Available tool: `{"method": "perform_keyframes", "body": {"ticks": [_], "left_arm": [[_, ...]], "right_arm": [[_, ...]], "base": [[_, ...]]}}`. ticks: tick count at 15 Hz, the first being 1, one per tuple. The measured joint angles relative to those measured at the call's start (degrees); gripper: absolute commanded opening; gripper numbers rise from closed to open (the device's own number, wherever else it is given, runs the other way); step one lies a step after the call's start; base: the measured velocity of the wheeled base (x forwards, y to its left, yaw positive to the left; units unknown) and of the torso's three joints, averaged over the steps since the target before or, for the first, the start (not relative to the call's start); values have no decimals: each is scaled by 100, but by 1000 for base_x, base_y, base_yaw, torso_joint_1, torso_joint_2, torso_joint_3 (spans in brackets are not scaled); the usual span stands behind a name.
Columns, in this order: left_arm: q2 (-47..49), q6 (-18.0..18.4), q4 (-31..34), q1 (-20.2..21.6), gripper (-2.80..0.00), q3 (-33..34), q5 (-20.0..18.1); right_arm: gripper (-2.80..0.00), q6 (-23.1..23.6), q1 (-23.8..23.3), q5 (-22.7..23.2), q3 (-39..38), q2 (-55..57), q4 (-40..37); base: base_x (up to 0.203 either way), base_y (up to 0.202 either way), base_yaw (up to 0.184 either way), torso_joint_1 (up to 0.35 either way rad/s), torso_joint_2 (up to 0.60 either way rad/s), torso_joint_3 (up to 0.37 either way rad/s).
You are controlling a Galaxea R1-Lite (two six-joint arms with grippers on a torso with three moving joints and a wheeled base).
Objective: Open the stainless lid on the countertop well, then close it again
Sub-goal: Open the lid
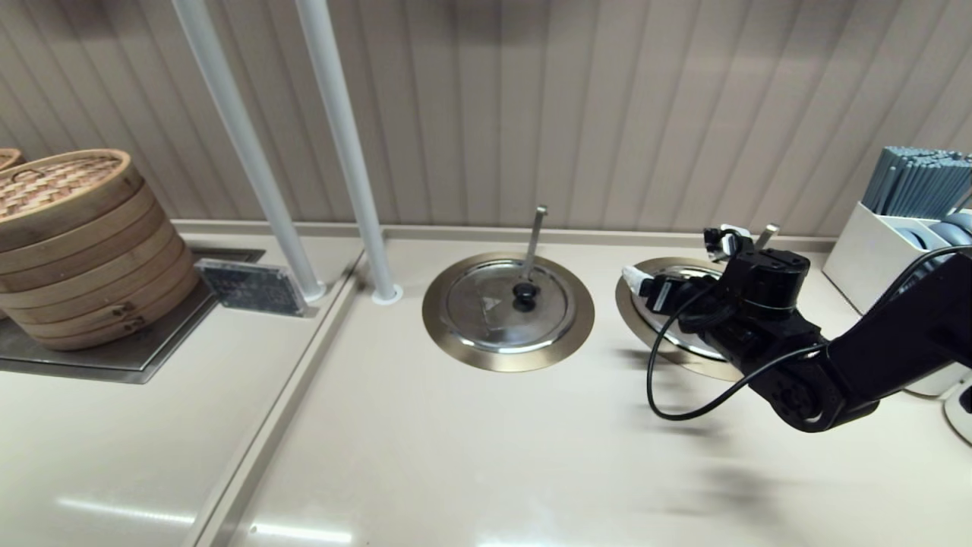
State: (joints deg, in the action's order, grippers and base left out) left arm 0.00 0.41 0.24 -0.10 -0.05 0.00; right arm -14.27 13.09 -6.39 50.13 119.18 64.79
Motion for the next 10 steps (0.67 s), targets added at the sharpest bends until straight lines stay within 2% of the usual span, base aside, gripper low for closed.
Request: {"method": "perform_keyframes", "body": {"ticks": [4, 8, 10], "left_arm": [[0, 5, 2, 0, -280, -2, 0], [0, 5, 2, 0, -280, 1, 0], [0, 2, 2, 0, -280, 1, 0]], "right_arm": [[0, 37, -9, -75, -59, -187, 2], [0, 612, -744, -337, 403, 274, 9], [0, 753, -1133, -439, 772, 596, 3]], "base": [[0, 0, 0, 0, 0, 0], [0, 0, 0, 0, 0, 0], [0, 0, 0, 0, 0, 0]]}}
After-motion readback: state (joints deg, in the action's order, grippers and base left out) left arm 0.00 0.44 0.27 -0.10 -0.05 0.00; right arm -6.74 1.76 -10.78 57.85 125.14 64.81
